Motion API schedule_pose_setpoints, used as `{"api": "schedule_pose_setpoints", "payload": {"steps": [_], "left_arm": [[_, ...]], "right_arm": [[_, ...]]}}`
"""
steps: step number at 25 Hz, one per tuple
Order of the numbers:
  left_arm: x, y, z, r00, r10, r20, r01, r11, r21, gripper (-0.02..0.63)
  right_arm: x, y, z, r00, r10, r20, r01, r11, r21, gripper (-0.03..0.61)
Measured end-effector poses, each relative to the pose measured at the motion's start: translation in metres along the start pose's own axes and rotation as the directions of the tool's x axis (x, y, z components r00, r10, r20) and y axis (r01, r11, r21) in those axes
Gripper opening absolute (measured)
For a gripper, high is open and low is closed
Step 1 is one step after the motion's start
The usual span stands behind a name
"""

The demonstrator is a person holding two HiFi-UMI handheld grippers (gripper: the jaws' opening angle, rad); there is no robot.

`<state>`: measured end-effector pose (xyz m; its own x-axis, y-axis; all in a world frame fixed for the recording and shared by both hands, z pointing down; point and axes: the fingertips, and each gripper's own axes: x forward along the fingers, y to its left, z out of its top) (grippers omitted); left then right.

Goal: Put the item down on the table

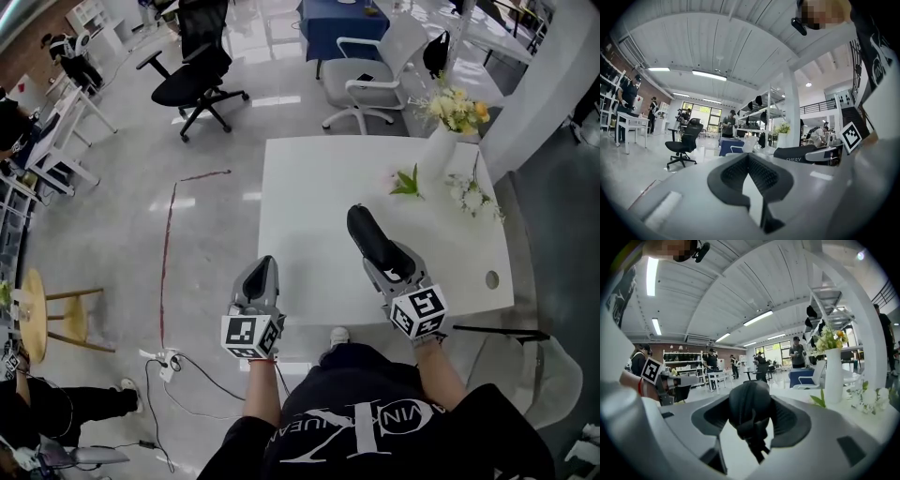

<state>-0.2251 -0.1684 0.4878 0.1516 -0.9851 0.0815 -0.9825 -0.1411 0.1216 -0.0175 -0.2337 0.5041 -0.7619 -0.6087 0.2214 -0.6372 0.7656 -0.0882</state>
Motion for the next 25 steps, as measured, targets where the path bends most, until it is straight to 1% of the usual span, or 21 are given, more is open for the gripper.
{"api": "schedule_pose_setpoints", "payload": {"steps": [5,9,16,19,25], "left_arm": [[0.015,0.003,-0.008,1.0,0.007,-0.002,-0.007,1.0,-0.013,0.009],[0.021,0.003,-0.023,0.998,-0.016,-0.056,0.016,1.0,-0.012,0.009],[0.045,0.015,-0.026,0.993,-0.058,-0.099,0.056,0.998,-0.028,0.009],[0.058,0.019,-0.023,0.992,-0.074,-0.105,0.069,0.996,-0.052,0.009],[0.076,0.027,-0.026,0.987,-0.113,-0.111,0.107,0.992,-0.063,0.009]], "right_arm": [[0.021,-0.008,-0.011,0.999,0.027,-0.029,-0.027,1.0,0.002,0.259],[0.033,-0.008,-0.026,0.996,0.035,-0.08,-0.033,0.999,0.03,0.259],[0.058,-0.015,-0.039,0.989,0.02,-0.143,-0.008,0.996,0.084,0.259],[0.065,-0.016,-0.044,0.985,0.016,-0.171,-0.001,0.996,0.089,0.259],[0.076,-0.014,-0.055,0.977,0.014,-0.211,0.004,0.996,0.086,0.259]]}}
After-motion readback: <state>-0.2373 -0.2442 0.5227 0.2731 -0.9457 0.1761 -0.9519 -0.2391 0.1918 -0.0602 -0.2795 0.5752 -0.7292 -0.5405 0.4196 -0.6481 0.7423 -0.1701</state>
